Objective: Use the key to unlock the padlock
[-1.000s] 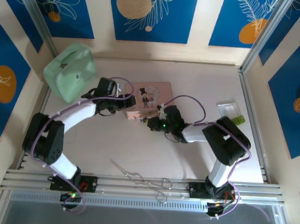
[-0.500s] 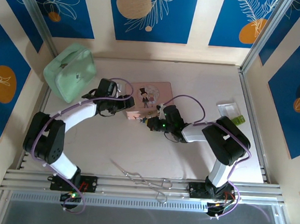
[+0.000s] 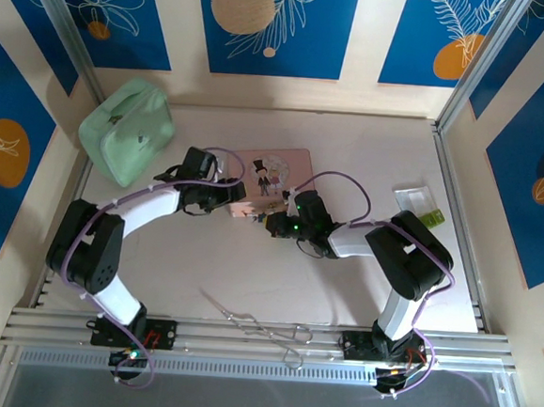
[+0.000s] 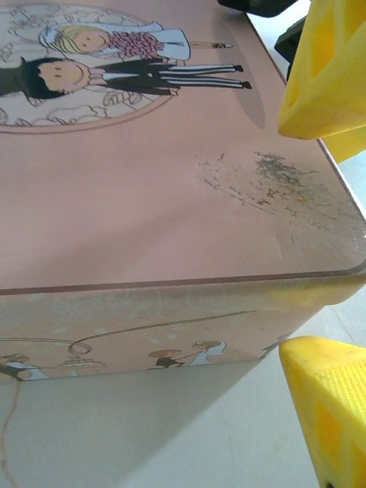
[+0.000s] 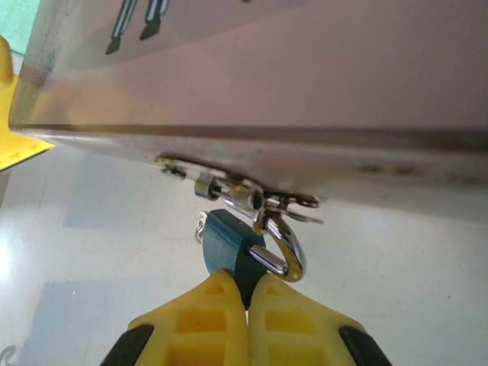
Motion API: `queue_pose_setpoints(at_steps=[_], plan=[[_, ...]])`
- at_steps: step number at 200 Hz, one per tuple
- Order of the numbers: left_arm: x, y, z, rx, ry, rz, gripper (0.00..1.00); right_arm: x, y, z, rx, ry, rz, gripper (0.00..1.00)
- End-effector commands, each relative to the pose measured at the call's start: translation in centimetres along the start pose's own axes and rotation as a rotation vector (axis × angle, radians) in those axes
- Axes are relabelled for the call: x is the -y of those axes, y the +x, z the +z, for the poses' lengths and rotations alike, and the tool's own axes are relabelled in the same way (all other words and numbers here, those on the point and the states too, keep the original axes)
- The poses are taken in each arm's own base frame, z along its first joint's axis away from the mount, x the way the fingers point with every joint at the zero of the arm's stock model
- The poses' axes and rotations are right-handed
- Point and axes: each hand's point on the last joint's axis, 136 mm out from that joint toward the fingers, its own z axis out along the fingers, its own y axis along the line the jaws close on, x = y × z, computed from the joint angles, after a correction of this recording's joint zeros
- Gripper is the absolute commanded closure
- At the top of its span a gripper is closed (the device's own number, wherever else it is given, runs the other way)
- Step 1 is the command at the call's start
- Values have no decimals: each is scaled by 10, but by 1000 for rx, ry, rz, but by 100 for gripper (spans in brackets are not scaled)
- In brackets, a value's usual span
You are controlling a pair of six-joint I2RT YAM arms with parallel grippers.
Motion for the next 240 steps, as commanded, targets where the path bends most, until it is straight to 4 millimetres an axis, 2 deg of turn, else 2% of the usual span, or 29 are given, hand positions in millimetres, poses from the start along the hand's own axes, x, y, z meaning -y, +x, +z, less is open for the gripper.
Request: queue_pose_setpoints(at_steps=[1,109,240], plan=[[-4,6,9,-17,-10,-10,33,36,62,4,-212,119,114,100],[-16,10,13,-25,-59,-27,38,35,62,1,-216,137,103,100],[-18,6,12,-20,-76,-26,41,40,60,-7,-211,147,118,100]])
